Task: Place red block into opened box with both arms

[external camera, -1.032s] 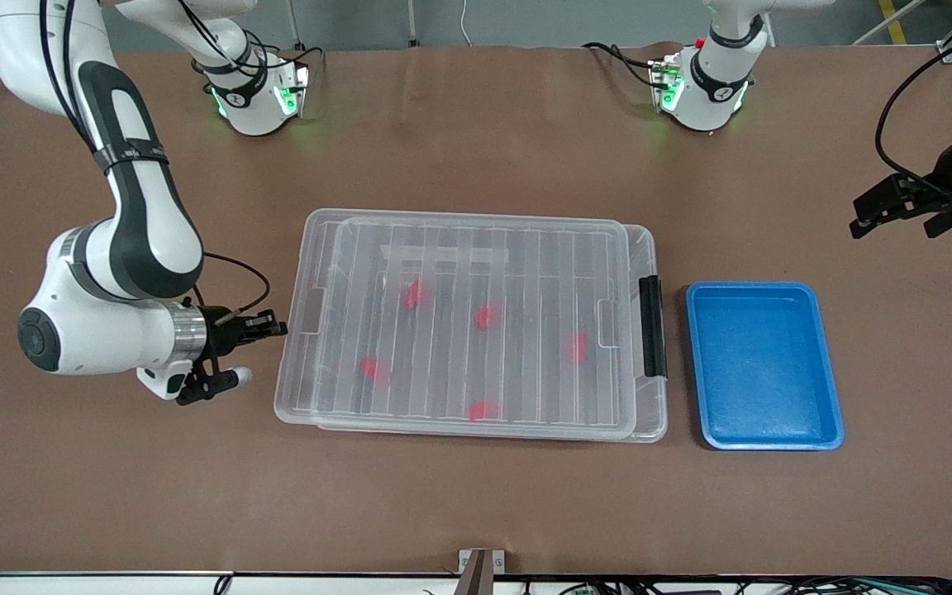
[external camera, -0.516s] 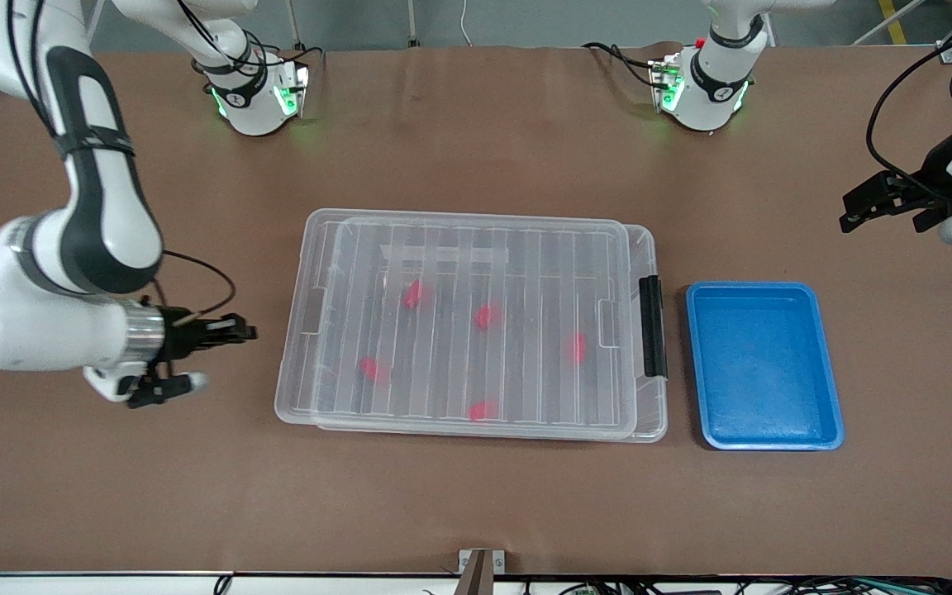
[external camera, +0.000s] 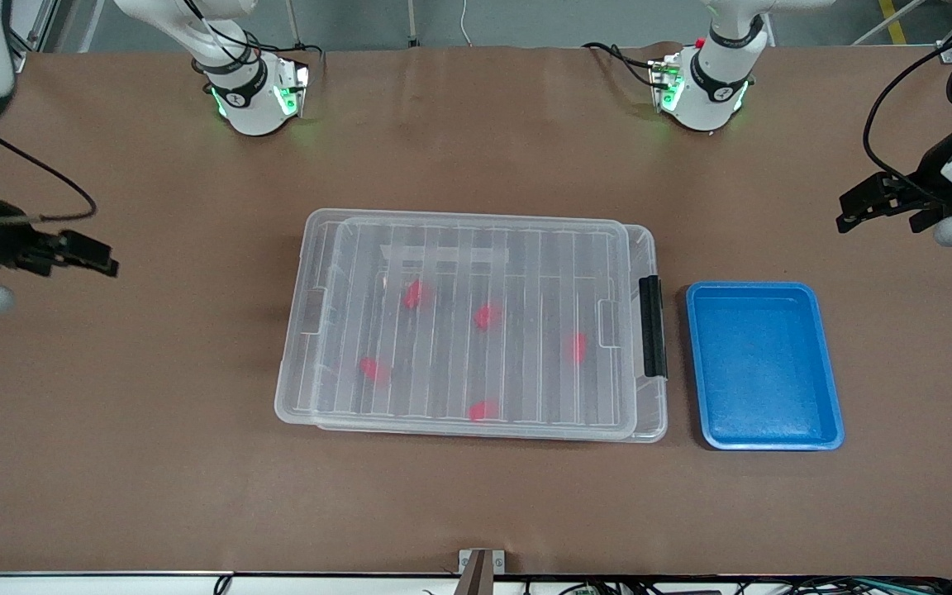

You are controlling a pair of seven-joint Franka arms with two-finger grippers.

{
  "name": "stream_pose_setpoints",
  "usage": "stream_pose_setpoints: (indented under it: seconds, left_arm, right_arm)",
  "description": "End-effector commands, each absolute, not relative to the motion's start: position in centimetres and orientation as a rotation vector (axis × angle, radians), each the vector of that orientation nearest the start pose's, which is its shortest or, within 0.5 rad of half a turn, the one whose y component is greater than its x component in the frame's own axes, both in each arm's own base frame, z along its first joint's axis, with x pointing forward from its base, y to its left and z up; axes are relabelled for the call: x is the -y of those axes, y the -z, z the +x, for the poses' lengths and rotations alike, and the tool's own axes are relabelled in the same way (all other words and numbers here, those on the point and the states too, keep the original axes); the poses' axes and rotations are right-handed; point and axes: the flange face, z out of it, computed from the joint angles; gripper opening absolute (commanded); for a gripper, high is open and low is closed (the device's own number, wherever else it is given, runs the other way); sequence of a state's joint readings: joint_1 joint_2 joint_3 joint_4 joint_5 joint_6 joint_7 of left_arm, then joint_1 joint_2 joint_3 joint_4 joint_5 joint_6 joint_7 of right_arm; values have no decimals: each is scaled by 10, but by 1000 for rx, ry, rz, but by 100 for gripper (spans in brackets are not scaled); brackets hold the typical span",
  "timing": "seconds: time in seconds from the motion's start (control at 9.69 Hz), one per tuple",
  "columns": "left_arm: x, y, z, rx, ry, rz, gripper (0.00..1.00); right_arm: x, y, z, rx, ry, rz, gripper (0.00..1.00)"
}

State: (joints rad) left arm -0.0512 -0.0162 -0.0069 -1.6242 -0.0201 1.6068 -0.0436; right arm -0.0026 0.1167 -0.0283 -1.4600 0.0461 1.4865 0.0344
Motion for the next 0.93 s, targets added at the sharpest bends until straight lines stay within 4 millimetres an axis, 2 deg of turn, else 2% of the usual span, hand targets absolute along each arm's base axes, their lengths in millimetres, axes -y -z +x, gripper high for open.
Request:
stream_pose_setpoints:
  seconds: [0.0, 0.1, 0.21, 0.62, 0.83]
  left_arm:
    - [38, -593, 556, -18, -72, -3155, 100]
    - [38, -592, 557, -16, -72, -3155, 100]
    - [38, -593, 557, -16, -69, -3155, 100]
    - [34, -593, 558, -18, -64, -3156, 100]
    - [34, -593, 559, -21, -59, -3155, 100]
  right_arm:
    - [42, -607, 561, -114, -178, -3116, 100]
    - [61, -607, 560, -64, -174, -3112, 100]
    - [70, -610, 559, -37, -164, -3114, 100]
    - [66, -622, 555, -103, -147, -3145, 100]
    - [68, -644, 557, -131, -69, -3143, 100]
